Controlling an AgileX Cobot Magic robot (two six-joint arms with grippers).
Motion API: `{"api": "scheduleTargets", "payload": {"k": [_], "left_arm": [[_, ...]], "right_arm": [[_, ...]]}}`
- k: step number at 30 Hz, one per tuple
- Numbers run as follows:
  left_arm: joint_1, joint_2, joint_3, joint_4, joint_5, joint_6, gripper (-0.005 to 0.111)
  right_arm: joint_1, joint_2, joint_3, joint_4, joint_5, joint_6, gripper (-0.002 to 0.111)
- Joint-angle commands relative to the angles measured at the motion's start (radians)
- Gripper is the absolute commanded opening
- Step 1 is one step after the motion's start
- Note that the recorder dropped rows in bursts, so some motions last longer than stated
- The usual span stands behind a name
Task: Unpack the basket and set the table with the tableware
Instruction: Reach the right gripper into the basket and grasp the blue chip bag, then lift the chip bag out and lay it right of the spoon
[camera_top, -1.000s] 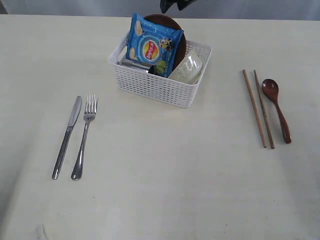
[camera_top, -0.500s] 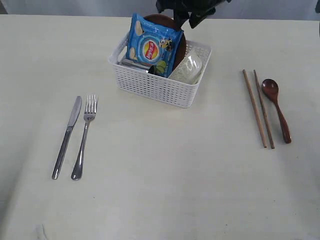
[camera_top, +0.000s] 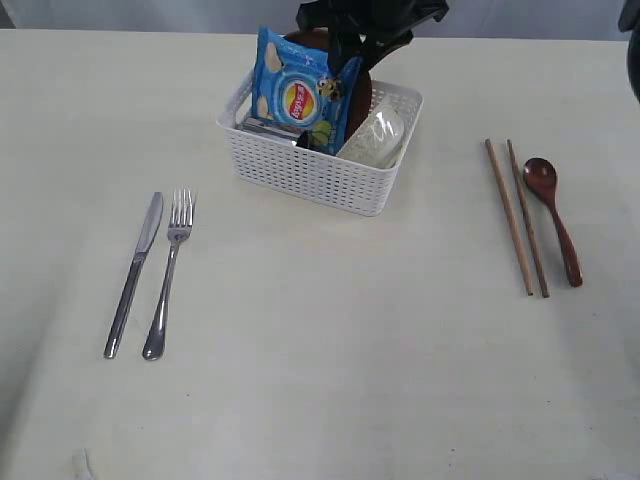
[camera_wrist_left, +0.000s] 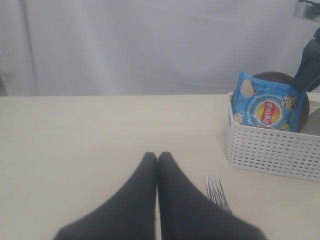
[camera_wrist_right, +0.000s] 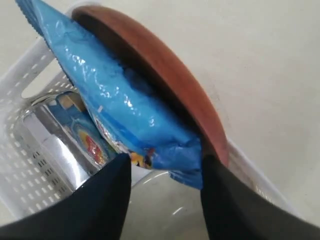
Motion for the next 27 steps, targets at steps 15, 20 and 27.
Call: {"api": "scheduleTargets", "payload": {"k": [15,20,27], "left_arm": [[-0.001,-0.004,0.003,-0.004,-0.006,0.000,0.000],[-0.001,-0.004,0.003,-0.004,-0.006,0.000,0.000],[-0.001,-0.004,0.003,-0.004,-0.006,0.000,0.000]], "right_arm": [[0.027,-0.033,-0.046,-0.016,-0.015,-0.054,-0.001],[0.005,-0.105,-0.162,-0.032,0.013,-0.054,-0.001],[-0.109,-0.209,-0.262,-0.058,0.089,-0.016,-0.001]]}}
